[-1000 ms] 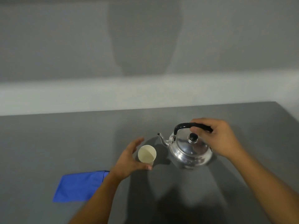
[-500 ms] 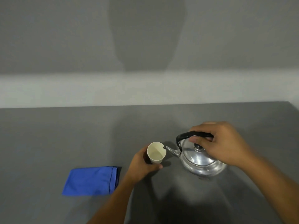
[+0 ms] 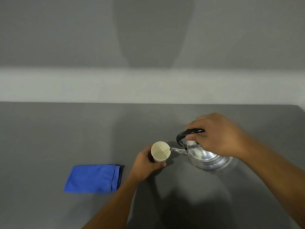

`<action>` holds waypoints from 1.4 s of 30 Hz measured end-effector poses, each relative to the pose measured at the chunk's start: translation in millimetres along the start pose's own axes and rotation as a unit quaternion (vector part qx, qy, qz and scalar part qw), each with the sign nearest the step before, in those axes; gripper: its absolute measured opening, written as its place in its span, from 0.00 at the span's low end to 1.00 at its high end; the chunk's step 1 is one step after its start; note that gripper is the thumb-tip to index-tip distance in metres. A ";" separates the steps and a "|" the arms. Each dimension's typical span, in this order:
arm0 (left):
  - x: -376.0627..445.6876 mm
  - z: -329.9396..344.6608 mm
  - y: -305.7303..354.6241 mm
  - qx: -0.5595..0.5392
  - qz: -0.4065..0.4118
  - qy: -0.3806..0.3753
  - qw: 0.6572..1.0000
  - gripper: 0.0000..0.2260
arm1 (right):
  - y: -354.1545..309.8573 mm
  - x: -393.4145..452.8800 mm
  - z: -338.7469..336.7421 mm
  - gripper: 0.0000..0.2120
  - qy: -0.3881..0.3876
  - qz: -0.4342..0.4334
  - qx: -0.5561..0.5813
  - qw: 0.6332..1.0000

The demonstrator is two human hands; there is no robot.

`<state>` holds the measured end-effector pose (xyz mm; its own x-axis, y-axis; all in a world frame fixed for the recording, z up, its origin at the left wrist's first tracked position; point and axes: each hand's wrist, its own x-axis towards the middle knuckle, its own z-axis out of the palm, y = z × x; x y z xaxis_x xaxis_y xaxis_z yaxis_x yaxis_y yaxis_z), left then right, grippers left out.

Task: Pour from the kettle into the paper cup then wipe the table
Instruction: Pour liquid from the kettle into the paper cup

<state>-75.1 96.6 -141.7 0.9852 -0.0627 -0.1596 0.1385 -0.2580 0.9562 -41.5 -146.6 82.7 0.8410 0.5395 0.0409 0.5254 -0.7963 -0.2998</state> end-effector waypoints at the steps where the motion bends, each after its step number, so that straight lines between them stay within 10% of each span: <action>1: 0.2 0.0 -0.6 -0.001 0.000 0.001 1.000 0.31 | -0.5 1.4 0.1 0.07 -0.004 -0.004 -0.004 1.000; 42: -3.9 -4.2 7.6 0.040 -0.002 -0.009 0.999 0.30 | -21.1 14.7 -7.4 0.12 -0.052 -0.040 -0.102 0.993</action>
<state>-77.4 99.0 -132.8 0.9826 -0.0781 -0.1684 0.1334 -0.3339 0.9331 -39.3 -123.9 96.7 0.7836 0.6195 -0.0455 0.6135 -0.7833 -0.0999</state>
